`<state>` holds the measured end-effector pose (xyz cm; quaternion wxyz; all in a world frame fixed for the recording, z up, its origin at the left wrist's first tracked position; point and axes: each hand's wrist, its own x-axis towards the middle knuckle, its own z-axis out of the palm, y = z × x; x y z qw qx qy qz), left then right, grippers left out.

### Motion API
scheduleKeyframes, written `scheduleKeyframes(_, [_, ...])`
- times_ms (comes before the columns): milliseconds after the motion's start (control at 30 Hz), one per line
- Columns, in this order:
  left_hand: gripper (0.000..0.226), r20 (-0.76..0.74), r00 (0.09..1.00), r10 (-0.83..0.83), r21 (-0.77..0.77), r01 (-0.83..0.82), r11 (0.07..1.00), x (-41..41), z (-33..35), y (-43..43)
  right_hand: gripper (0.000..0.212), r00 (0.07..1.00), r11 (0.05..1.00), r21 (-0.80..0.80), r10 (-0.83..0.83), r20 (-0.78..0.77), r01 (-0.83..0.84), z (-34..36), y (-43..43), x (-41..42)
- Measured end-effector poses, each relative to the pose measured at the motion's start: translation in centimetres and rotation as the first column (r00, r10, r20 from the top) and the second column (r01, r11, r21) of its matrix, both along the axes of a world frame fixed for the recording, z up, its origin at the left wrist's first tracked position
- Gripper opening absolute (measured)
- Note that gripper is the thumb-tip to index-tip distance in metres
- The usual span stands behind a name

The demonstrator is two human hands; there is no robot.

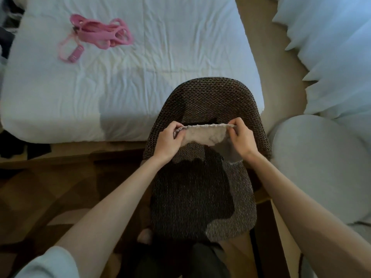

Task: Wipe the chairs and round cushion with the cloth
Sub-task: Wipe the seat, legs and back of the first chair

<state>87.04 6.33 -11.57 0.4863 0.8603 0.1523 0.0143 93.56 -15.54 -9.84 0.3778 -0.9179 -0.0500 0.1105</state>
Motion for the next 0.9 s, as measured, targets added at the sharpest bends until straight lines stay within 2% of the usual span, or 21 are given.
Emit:
scheduleKeyframes(200, [0.015, 0.005, 0.995, -0.099, -0.083, 0.099, 0.992, -6.4, 1.5, 1.6, 0.002, 0.99, 0.99, -0.033, -0.135, 0.048, 0.136, 2.2, 0.3, -9.6])
scheduleKeyframes(333, [0.014, -0.041, 0.979, -0.199, -0.081, 0.195, 0.977, -11.0, 1.9, 2.1, 0.012, 0.975, 0.972, -0.08, -0.223, 0.007, 0.223, 3.2, -0.1, -16.5])
scheduleKeyframes(500, [0.006, -0.124, 0.941, -0.316, -0.102, 0.304, 0.947, -15.0, 1.1, 1.9, 0.008, 0.969, 0.973, -0.132, -0.208, -0.133, 0.191, 3.2, -2.1, -22.7])
scheduleKeyframes(667, [0.009, -0.188, 0.912, -0.366, -0.049, 0.363, 0.93, -17.3, -2.5, 0.7, 0.002, 0.942, 0.969, -0.189, -0.204, -0.266, 0.157, -0.6, -3.6, -25.5])
scheduleKeyframes(800, [0.015, -0.159, 0.933, -0.321, 0.031, 0.33, 0.943, -17.0, -7.4, -1.3, 0.008, 0.974, 0.945, -0.319, -0.137, -0.179, 0.074, -5.5, -4.3, -24.8])
scheduleKeyframes(900, [0.016, -0.104, 0.971, -0.214, -0.012, 0.214, 0.977, -14.9, -11.6, -3.1, 0.011, 0.995, 0.917, -0.393, -0.097, -0.036, 0.075, -9.2, -4.9, -22.8])
